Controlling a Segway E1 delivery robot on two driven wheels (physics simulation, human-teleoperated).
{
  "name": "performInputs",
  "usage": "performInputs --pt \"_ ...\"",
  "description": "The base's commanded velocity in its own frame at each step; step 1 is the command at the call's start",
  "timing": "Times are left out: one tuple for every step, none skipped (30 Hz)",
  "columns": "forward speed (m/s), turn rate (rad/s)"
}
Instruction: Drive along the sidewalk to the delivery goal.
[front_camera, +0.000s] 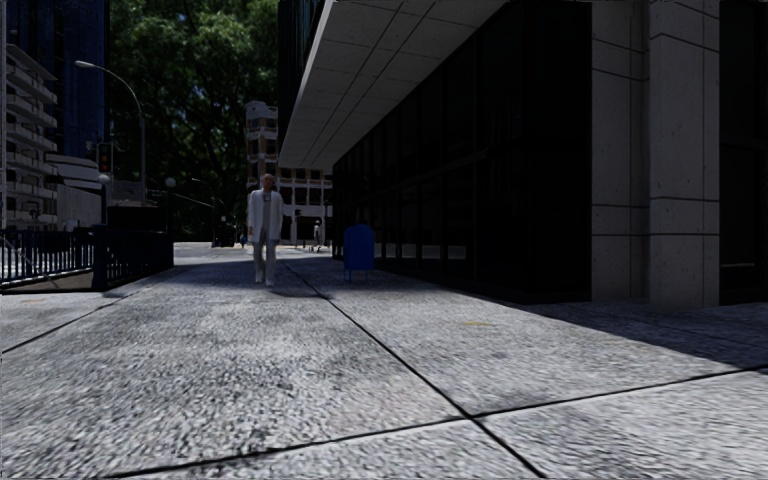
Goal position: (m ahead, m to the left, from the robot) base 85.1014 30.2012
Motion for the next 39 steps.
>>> performInputs --pt "2.00 -0.40" --pt "2.00 -0.40" --pt "2.00 -0.40" --pt "2.00 -0.40" --pt "2.00 -0.40" --pt "2.00 -0.40" --pt "2.00 -0.40" --pt "2.00 -0.40" --pt "2.00 -0.40" --pt "2.00 -0.40" --pt "2.00 -0.40" --pt "2.00 -0.40" --pt "2.00 -0.40" --pt "2.00 -0.04" --pt "2.00 -0.04" --pt "2.00 0.00" --pt "2.00 0.00" --pt "2.00 0.00" --pt "2.00 0.00" --pt "2.00 0.00" --pt "2.00 0.00" --pt "2.00 0.00" --pt "2.00 0.00" --pt "2.00 0.00" --pt "2.00 0.00" --pt "2.00 0.09" --pt "2.00 0.14" --pt "2.00 0.17" --pt "2.00 0.17" --pt "2.00 0.23" --pt "2.00 0.34" --pt "2.00 0.38" --pt "2.00 0.39" --pt "2.00 0.39" --pt "2.00 0.40" --pt "2.00 0.41" --pt "2.00 0.41" --pt "2.00 0.41" --pt "2.00 0.41"
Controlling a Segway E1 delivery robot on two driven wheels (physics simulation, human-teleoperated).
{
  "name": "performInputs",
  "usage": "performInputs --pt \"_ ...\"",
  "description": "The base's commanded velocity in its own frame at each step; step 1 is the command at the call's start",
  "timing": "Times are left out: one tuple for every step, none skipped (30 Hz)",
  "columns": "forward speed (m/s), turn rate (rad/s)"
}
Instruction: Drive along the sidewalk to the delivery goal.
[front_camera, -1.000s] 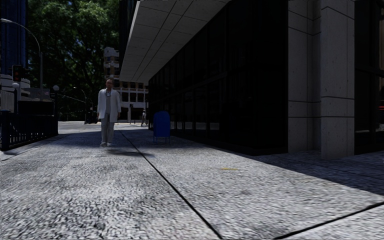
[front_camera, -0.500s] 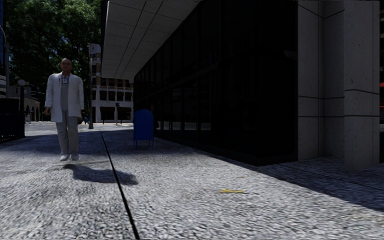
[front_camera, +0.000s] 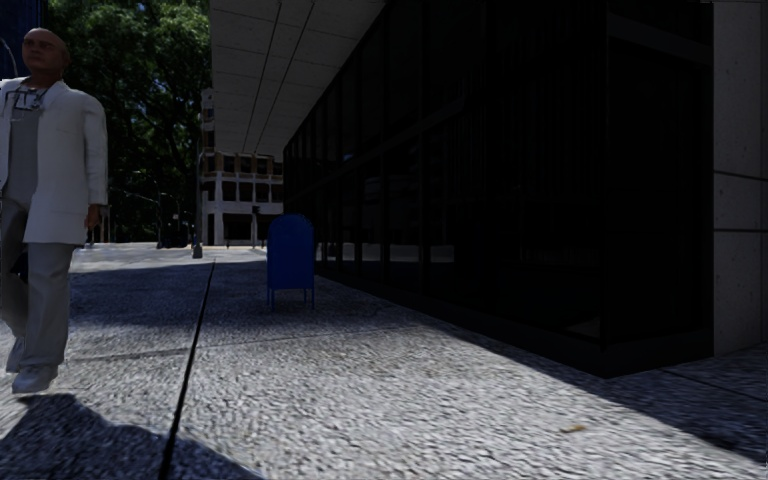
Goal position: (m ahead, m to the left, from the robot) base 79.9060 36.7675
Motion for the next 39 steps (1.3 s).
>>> performInputs --pt "2.00 0.43" --pt "2.00 0.47" --pt "2.00 0.52" --pt "2.00 0.52" --pt "2.00 0.55" --pt "2.00 0.55" --pt "2.00 0.55" --pt "2.00 0.56" --pt "2.00 0.56" --pt "2.00 0.56" --pt "2.00 0.56" --pt "2.00 0.56" --pt "2.00 0.56" --pt "2.00 0.56" --pt "2.00 0.56" --pt "2.00 0.56" --pt "2.00 0.56" --pt "2.00 0.56" --pt "2.00 0.56" --pt "2.00 0.56" --pt "2.00 0.56" --pt "2.00 0.56" --pt "2.00 0.57" --pt "2.00 0.64" --pt "2.00 0.64" --pt "2.00 0.66" --pt "2.00 0.67" --pt "2.00 0.67" --pt "2.00 0.67" --pt "2.00 0.67" --pt "2.00 0.67" --pt "2.00 0.67" --pt "2.00 0.67" --pt "2.00 0.67" --pt "2.00 0.67" --pt "2.00 0.67" --pt "2.00 0.67" --pt "2.00 0.67" --pt "2.00 0.67"
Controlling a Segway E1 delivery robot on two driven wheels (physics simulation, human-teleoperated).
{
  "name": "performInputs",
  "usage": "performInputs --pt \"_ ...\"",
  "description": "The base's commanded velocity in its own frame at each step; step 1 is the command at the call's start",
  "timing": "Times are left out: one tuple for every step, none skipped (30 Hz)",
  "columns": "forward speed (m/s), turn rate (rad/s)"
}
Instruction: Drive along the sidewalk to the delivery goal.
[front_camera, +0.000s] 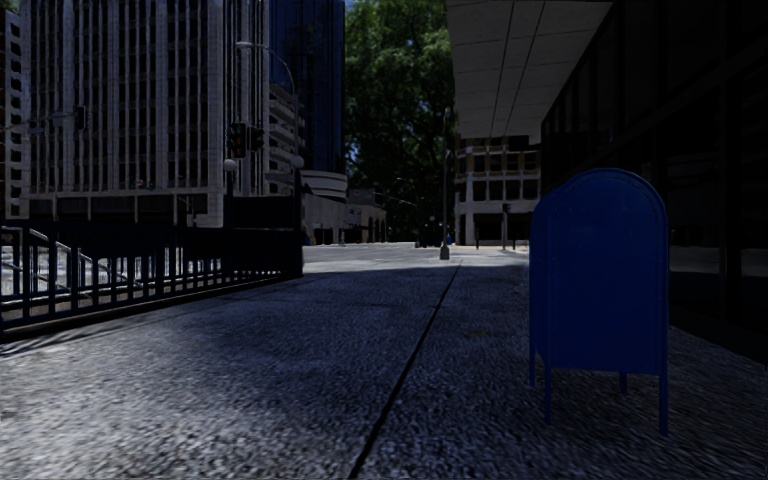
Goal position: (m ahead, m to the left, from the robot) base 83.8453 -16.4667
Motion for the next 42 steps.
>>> performInputs --pt "2.00 0.67" --pt "2.00 0.67" --pt "2.00 0.67" --pt "2.00 0.67" --pt "2.00 0.67" --pt "2.00 0.59" --pt "2.00 0.10" --pt "2.00 0.10" --pt "2.00 0.00" --pt "2.00 0.00" --pt "2.00 -0.02" --pt "2.00 -0.10" --pt "2.00 -0.25" --pt "2.00 -0.25" --pt "2.00 -0.30" --pt "2.00 -0.34" --pt "2.00 -0.42" --pt "2.00 -0.47" --pt "2.00 -0.48" --pt "2.00 -0.48" --pt "2.00 -0.48" --pt "2.00 -0.49" --pt "2.00 -0.49" --pt "2.00 -0.49" --pt "2.00 -0.49" --pt "2.00 -0.49" --pt "2.00 -0.49" --pt "2.00 -0.49" --pt "2.00 -0.44" --pt "2.00 -0.44" --pt "2.00 -0.41" --pt "2.00 -0.41" --pt "2.00 -0.40" --pt "2.00 -0.40" --pt "2.00 -0.40" --pt "2.00 -0.40" --pt "2.00 -0.40" --pt "2.00 -0.40" --pt "2.00 -0.40" --pt "2.00 -0.40" --pt "2.00 -0.40" --pt "2.00 -0.40"
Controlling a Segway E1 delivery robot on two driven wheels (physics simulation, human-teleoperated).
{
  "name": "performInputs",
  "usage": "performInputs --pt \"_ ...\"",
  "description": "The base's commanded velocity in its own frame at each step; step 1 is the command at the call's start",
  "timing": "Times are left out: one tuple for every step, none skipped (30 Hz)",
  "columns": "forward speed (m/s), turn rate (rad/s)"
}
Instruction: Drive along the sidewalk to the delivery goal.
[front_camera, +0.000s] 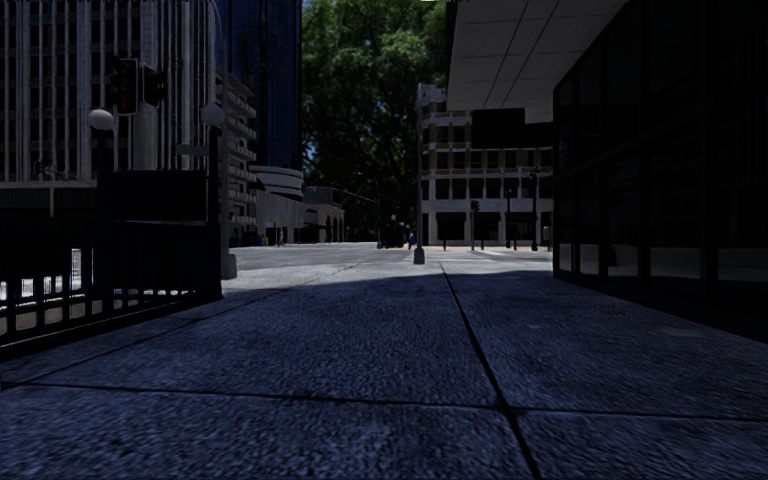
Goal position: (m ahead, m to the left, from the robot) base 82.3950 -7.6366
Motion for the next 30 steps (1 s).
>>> performInputs --pt "2.00 -0.40" --pt "2.00 -0.40" --pt "2.00 -0.40" --pt "2.00 -0.40" --pt "2.00 -0.40" --pt "2.00 -0.40" --pt "2.00 -0.40" --pt "2.00 -0.40" --pt "2.00 -0.40" --pt "2.00 -0.40" --pt "2.00 -0.40" --pt "2.00 -0.40" --pt "2.00 -0.40" --pt "2.00 -0.40" --pt "2.00 -0.40" --pt "2.00 -0.40" --pt "2.00 -0.40" --pt "2.00 -0.40" --pt "2.00 -0.40" --pt "2.00 -0.40" --pt "2.00 -0.40" --pt "2.00 -0.40" --pt "2.00 -0.40" --pt "2.00 -0.40" --pt "2.00 -0.40" --pt "2.00 -0.40" --pt "2.00 -0.40" --pt "2.00 -0.29" --pt "2.00 -0.02" --pt "2.00 0.00"
